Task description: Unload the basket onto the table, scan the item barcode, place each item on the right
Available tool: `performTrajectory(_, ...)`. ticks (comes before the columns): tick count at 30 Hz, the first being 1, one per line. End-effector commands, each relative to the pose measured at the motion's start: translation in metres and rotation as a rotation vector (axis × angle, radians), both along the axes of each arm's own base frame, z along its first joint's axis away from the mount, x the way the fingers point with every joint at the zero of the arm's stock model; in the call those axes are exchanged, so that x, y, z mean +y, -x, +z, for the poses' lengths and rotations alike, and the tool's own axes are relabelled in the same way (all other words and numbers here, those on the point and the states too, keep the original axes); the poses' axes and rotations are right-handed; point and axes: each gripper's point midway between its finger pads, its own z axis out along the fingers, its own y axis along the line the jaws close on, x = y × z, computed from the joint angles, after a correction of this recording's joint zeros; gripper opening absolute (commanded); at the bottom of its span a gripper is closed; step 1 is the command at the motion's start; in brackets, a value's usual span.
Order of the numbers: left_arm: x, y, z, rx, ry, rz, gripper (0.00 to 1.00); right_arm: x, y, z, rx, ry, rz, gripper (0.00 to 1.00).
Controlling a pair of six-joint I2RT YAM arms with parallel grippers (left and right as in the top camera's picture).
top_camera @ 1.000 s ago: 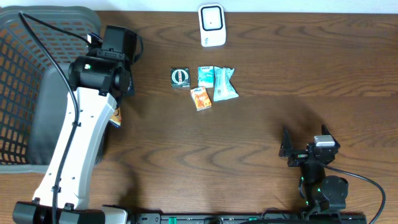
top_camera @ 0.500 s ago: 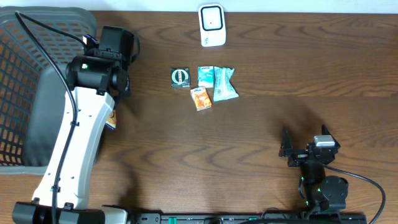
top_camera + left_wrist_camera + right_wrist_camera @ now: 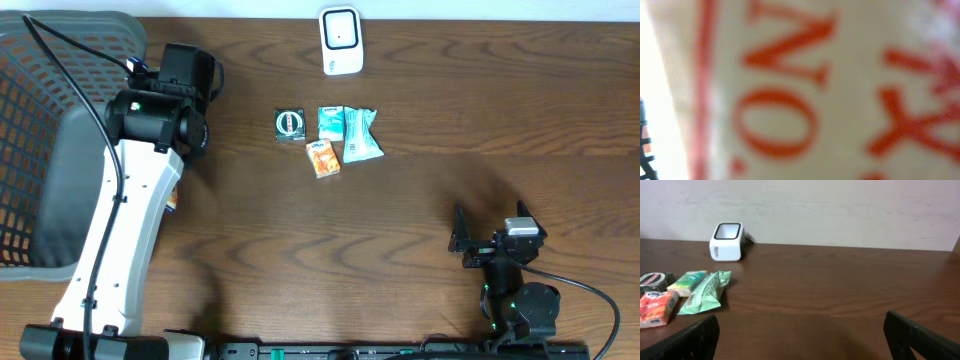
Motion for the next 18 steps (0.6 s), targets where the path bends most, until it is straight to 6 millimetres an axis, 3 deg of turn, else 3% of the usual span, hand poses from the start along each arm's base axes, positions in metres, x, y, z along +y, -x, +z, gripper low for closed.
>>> performTrajectory(1,-0.009,-0.014,0.017,-0.122,0.096,0.010,0.07,0.001,0.000,-0.001,0.001,-0.007,0.004,0.99)
performTrajectory(9,-0.091,-0.039,0.010,-0.165,0.536,-0.199,0.07,0.001,0.000,-0.001,0.001,-0.007,0.004,0.99)
performTrajectory(13,-0.092,-0.038,0.000,-0.145,0.542,-0.193,0.08,0.001,0.000,-0.001,0.001,-0.007,0.004,0.99)
performTrajectory(18,-0.094,-0.038,-0.026,-0.078,0.556,-0.136,0.07,0.001,0.000,-0.001,0.001,-0.007,0.004,0.99)
